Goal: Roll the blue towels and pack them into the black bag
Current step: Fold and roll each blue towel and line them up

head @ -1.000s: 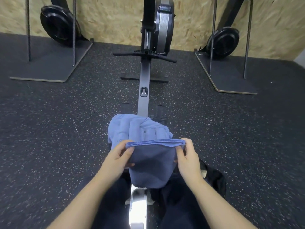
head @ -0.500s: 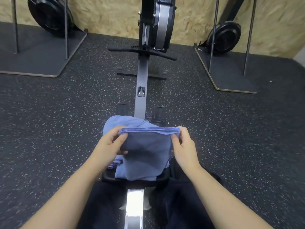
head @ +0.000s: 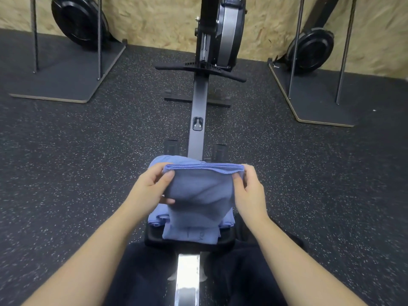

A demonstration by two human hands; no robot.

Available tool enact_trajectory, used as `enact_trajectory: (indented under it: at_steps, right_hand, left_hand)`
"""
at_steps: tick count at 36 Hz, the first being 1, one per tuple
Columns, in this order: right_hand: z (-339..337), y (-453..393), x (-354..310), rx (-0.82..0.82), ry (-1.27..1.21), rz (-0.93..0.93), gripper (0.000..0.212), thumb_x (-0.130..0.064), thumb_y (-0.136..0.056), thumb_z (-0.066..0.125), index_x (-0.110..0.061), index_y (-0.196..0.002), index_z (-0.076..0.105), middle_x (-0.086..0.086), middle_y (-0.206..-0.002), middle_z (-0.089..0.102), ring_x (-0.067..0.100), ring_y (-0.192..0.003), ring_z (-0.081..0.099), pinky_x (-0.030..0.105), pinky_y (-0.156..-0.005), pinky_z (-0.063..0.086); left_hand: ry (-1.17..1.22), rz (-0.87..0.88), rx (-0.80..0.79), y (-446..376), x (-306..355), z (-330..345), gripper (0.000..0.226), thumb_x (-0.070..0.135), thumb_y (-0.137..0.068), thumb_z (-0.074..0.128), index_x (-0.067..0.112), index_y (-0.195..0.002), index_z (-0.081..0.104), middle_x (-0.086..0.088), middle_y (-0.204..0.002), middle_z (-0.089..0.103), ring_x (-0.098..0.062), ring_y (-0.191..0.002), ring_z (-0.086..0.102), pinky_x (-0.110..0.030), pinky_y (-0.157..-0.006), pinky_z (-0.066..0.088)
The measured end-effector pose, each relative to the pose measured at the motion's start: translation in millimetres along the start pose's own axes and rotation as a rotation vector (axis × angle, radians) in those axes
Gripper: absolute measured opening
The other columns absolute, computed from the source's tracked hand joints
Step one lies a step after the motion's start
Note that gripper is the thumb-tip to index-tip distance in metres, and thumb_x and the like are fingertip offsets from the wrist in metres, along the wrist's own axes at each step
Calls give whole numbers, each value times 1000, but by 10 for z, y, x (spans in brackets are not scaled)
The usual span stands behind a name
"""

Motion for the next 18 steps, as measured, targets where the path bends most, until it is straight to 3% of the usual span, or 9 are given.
enact_trajectory:
  at_steps: [3, 6, 11, 14, 18]
  right_hand:
    - [-122, -54, 52, 38, 9, 17, 13, -24, -98, 46, -25, -108, 53, -13, -69, 54, 4, -64, 48, 32, -64, 39]
    - [-247, -110, 98, 63, 18, 23, 12, -25, -97, 47, -27, -107, 54, -14, -75, 59, 3, -70, 52, 28, -68, 42]
    - [-356, -251, 213, 62, 59, 41, 11, -26, -98, 46, -29, -106, 53, -15, -71, 56, -2, -65, 51, 22, -64, 40]
    - [-321, -369, 365, 44, 80, 68, 9, -26, -99, 44, -27, -104, 52, -13, -64, 50, -1, -58, 47, 25, -59, 38]
    - [-191, -532, 609, 12, 129, 122, 7, -28, -99, 42, -26, -99, 49, -9, -65, 51, 8, -58, 48, 31, -58, 37]
  left_hand:
    - [-6, 8, -30, -68, 34, 153, 19, 17, -100, 47, 22, -113, 60, -7, -94, 59, -10, -78, 58, -31, -52, 57]
    - [2, 3, -64, -140, 50, 303, 17, 18, -100, 47, 25, -110, 60, -1, -84, 59, -3, -61, 57, -28, -46, 54]
    - [-31, 22, -93, -316, 73, 484, 15, 18, -100, 47, 21, -107, 60, -3, -75, 54, -7, -52, 53, -27, -41, 51]
    - [-51, 0, -93, -486, -10, 571, 15, 18, -100, 47, 23, -104, 60, -1, -74, 55, -6, -56, 53, -27, -43, 53]
    - [-81, -50, -96, -731, -237, 647, 15, 20, -101, 46, 23, -106, 60, -10, -83, 55, -19, -74, 53, -28, -47, 54]
Point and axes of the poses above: each hand's wrist, its own y-axis away from the middle knuckle, its own z-axis out of the palm, x = y × z, the point moved 9 cm from there along -y, towards the middle knuckle
